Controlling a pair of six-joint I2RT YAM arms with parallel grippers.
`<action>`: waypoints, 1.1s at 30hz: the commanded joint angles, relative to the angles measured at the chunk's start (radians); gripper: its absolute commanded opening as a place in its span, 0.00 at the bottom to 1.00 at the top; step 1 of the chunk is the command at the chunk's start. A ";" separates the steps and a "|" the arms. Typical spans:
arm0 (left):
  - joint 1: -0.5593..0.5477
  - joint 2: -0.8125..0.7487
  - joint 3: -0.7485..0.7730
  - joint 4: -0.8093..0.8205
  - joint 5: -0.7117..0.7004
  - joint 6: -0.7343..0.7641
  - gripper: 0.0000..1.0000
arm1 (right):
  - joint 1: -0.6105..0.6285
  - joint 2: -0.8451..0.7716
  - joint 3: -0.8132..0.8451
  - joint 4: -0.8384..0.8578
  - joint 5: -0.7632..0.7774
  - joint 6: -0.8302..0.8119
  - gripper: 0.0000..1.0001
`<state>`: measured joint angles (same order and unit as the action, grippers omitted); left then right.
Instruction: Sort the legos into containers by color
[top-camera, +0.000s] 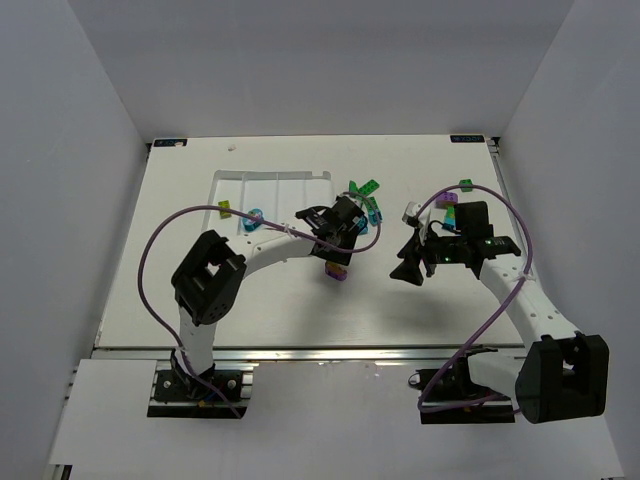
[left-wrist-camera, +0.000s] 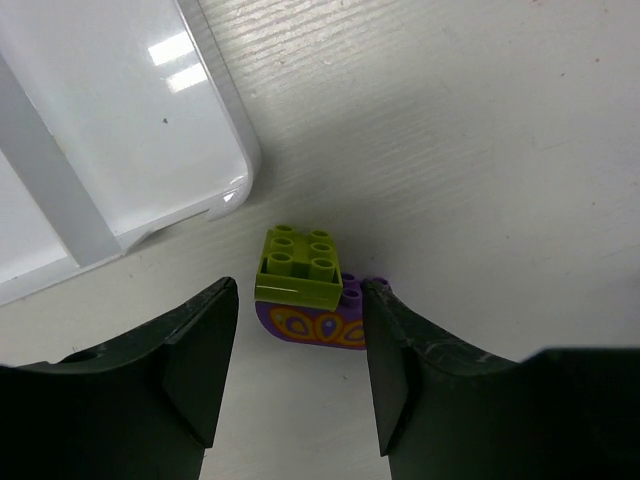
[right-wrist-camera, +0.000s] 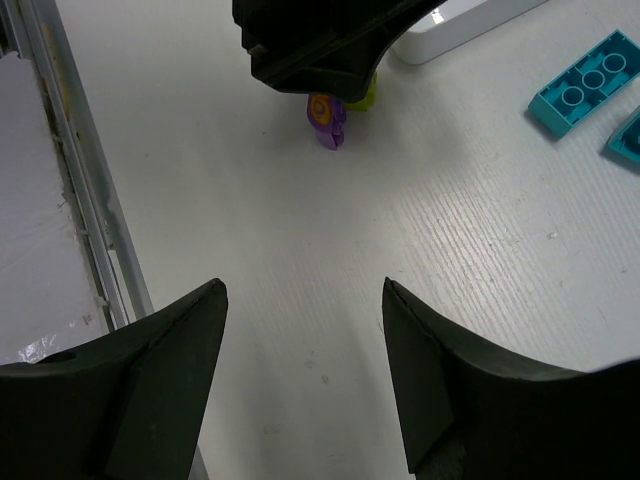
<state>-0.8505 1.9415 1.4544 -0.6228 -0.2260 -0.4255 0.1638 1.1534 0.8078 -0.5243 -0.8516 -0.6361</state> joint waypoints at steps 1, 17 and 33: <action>-0.009 0.005 0.040 -0.009 -0.009 0.019 0.62 | -0.004 0.000 0.039 0.029 -0.035 0.000 0.69; -0.010 0.050 0.052 0.003 -0.010 0.024 0.51 | -0.004 0.003 0.045 0.020 -0.044 0.004 0.68; -0.012 0.025 0.015 0.023 0.001 -0.002 0.33 | -0.004 -0.003 0.037 -0.013 -0.069 -0.023 0.68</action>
<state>-0.8551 1.9881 1.4811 -0.6140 -0.2287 -0.4103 0.1638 1.1538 0.8154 -0.5240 -0.8867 -0.6376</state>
